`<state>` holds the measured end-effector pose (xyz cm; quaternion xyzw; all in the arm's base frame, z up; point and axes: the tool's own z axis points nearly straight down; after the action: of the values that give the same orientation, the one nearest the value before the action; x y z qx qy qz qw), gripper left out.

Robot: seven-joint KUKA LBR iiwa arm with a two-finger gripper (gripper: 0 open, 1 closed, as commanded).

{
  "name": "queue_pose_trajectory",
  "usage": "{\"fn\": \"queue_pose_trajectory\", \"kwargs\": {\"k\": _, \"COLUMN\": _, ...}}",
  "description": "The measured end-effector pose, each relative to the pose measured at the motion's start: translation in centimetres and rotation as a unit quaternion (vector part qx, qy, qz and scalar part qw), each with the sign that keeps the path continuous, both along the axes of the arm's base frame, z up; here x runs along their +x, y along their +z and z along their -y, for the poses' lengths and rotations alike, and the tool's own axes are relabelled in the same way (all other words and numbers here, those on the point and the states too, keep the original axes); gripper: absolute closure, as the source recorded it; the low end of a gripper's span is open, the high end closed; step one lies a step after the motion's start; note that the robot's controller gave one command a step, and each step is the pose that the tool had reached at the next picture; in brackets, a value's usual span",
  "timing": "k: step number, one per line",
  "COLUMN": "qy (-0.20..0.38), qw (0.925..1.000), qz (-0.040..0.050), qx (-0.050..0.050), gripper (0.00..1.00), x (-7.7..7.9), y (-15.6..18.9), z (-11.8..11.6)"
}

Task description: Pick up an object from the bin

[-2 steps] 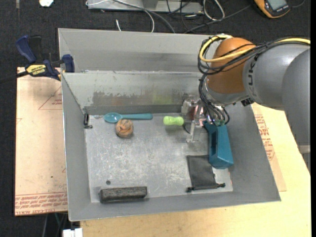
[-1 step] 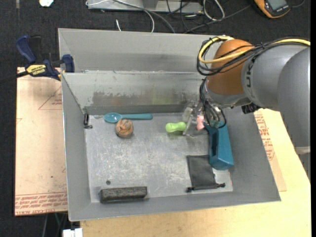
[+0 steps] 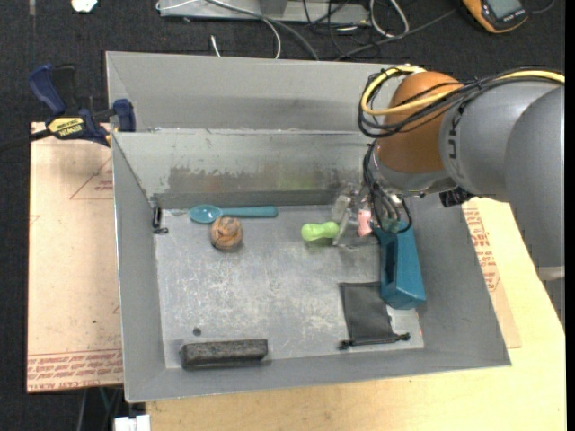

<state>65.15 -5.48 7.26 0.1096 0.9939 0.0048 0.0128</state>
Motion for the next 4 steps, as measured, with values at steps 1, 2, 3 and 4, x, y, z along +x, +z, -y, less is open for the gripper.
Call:
{"fn": "queue_pose_trajectory", "kwargs": {"k": 1, "qy": -0.004, "qw": 1.0, "qz": -0.0021, "qx": 0.001, "gripper": 1.0, "x": -1.1, "y": 6.5, "z": 1.2}}
{"fn": "queue_pose_trajectory", "kwargs": {"k": 2, "qy": -0.003, "qw": 1.0, "qz": 0.0026, "qx": 0.001, "gripper": 1.0, "x": -1.1, "y": 10.8, "z": 1.1}}
{"fn": "queue_pose_trajectory", "kwargs": {"k": 3, "qy": 0.022, "qw": 0.9998, "qz": 0.0026, "qx": 0.0, "gripper": 1.0, "x": -1.1, "y": 11.0, "z": 1.0}}
{"fn": "queue_pose_trajectory", "kwargs": {"k": 4, "qy": 0.015, "qw": 0.9999, "qz": 0.0027, "qx": 0.001, "gripper": 1.0, "x": -0.2, "y": 16.3, "z": 2.5}}
